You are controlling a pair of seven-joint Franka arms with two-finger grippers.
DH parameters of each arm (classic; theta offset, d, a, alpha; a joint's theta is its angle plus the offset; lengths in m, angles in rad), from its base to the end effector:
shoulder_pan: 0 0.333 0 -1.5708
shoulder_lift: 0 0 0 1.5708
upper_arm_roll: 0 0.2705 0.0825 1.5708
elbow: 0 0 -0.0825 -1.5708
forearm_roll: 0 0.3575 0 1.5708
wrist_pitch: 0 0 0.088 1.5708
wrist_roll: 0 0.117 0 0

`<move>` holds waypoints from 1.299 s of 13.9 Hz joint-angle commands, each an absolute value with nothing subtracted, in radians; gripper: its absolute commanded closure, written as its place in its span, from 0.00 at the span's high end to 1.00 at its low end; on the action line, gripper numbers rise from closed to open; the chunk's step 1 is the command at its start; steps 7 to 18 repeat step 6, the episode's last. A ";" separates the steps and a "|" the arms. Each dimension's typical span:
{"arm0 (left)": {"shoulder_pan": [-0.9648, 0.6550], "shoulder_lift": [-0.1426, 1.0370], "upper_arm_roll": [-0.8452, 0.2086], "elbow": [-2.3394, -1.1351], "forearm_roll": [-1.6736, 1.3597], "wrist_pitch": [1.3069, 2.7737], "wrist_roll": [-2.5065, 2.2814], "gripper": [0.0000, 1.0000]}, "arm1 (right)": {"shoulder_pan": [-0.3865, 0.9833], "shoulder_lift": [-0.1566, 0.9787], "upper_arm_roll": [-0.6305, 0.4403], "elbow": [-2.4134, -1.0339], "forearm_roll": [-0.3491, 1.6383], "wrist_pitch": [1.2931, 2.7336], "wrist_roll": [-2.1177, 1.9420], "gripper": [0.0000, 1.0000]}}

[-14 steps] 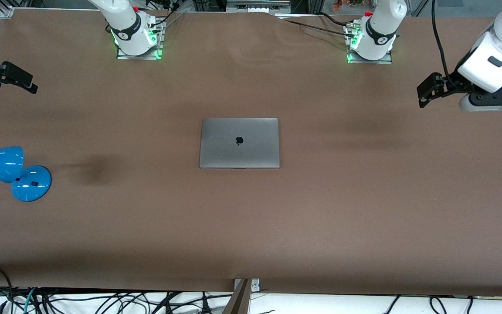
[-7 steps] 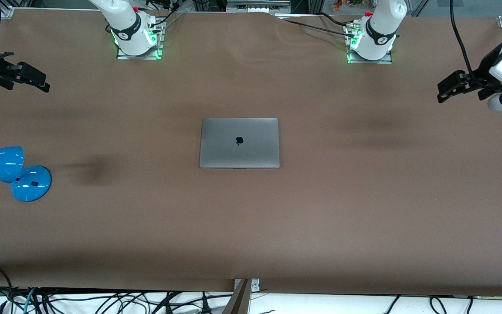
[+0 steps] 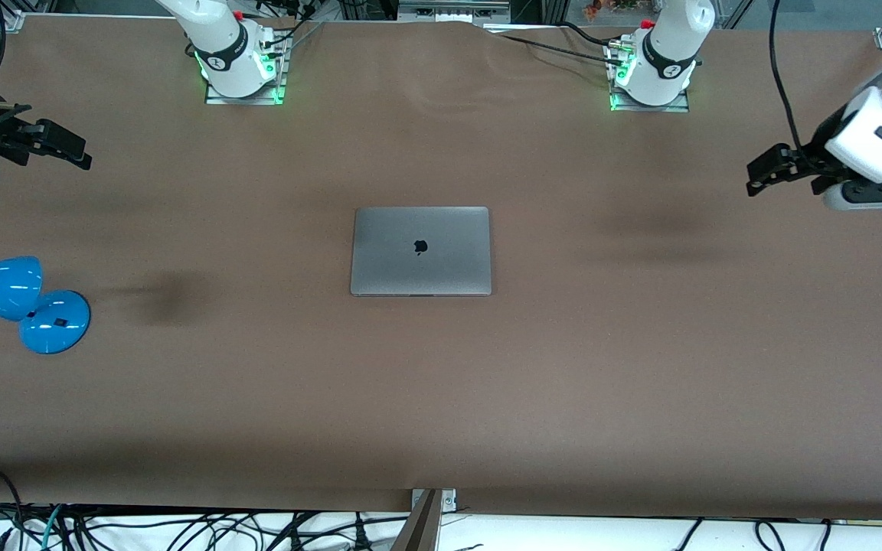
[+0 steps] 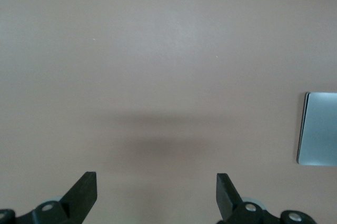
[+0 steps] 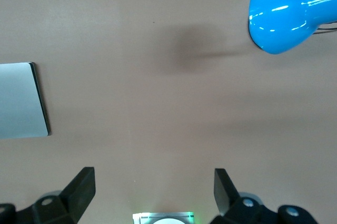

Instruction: Close laptop with both arms from behind

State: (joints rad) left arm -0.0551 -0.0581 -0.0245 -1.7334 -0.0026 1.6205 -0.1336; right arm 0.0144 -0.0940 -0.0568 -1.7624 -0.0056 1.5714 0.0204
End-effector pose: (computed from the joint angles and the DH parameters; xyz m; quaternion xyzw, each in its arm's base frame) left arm 0.5106 -0.0413 0.5309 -0.9993 -0.0271 0.0273 0.0023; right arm 0.4964 -0.0226 0.5323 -0.9983 0.0310 0.0486 0.0004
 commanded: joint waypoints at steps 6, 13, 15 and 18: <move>-0.066 -0.095 -0.018 -1.770 -0.002 1.632 -0.117 1.00 | -0.002 -0.086 -0.044 -1.743 -0.017 1.569 0.015 1.00; -0.066 -0.095 -0.018 -1.770 -0.002 1.632 -0.117 1.00 | -0.002 -0.086 -0.044 -1.743 -0.017 1.569 0.015 1.00; -0.066 -0.095 -0.018 -1.770 -0.002 1.632 -0.117 1.00 | -0.002 -0.086 -0.044 -1.743 -0.017 1.569 0.015 1.00; -0.066 -0.095 -0.018 -1.770 -0.002 1.632 -0.117 1.00 | -0.002 -0.086 -0.044 -1.743 -0.017 1.569 0.015 1.00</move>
